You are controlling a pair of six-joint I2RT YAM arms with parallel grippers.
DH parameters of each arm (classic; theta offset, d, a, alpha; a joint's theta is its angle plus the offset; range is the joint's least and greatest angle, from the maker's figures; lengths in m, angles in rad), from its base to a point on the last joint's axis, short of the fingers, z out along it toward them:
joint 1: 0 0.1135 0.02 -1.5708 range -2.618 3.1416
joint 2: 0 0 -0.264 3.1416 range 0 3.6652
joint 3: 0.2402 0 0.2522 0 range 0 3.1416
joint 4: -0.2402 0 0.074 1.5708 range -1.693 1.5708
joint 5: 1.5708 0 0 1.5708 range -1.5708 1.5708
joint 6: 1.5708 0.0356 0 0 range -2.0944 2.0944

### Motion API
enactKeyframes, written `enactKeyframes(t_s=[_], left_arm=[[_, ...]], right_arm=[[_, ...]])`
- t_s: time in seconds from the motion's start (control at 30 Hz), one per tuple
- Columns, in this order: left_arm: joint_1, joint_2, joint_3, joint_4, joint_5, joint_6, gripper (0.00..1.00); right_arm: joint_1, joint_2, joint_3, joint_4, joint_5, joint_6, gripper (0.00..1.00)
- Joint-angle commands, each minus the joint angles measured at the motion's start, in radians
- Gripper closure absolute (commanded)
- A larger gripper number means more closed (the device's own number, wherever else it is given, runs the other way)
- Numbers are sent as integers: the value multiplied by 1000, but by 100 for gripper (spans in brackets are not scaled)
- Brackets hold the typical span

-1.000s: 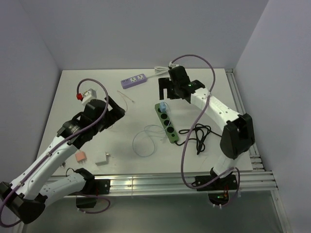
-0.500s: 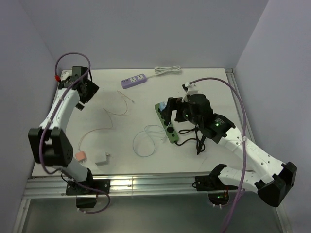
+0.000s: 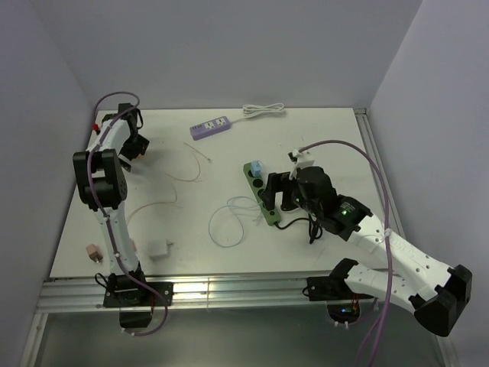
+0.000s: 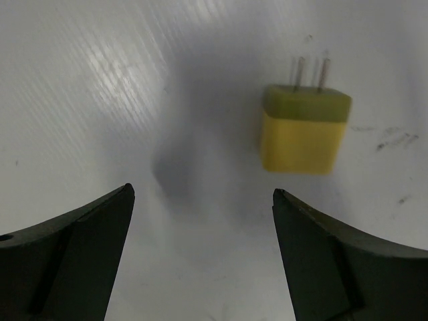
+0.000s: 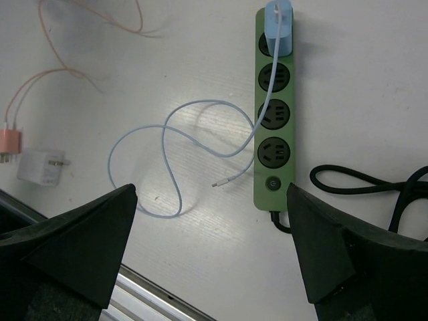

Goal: Insert the plug

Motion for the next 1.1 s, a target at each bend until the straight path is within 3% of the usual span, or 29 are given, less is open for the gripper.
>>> enactKeyframes(t_s=[0.0, 0.07, 0.37, 0.47, 0.67, 1.07], left_arm=[[47, -83, -98, 185, 88, 43, 11], [61, -101, -132, 292, 128, 92, 11], [64, -138, -201, 452, 198, 141, 12], [62, -178, -289, 544, 210, 154, 12], [65, -44, -76, 377, 138, 192, 11], [62, 3, -63, 423, 118, 261, 13]], right_arm=[[1, -13, -18, 32, 27, -16, 0], [3, -1, -20, 29, 18, -16, 0], [1, 25, -34, 41, 30, -12, 0], [1, 33, -29, 37, 32, -7, 0], [1, 27, -35, 41, 36, -1, 0], [2, 28, -60, 55, 46, 16, 0]])
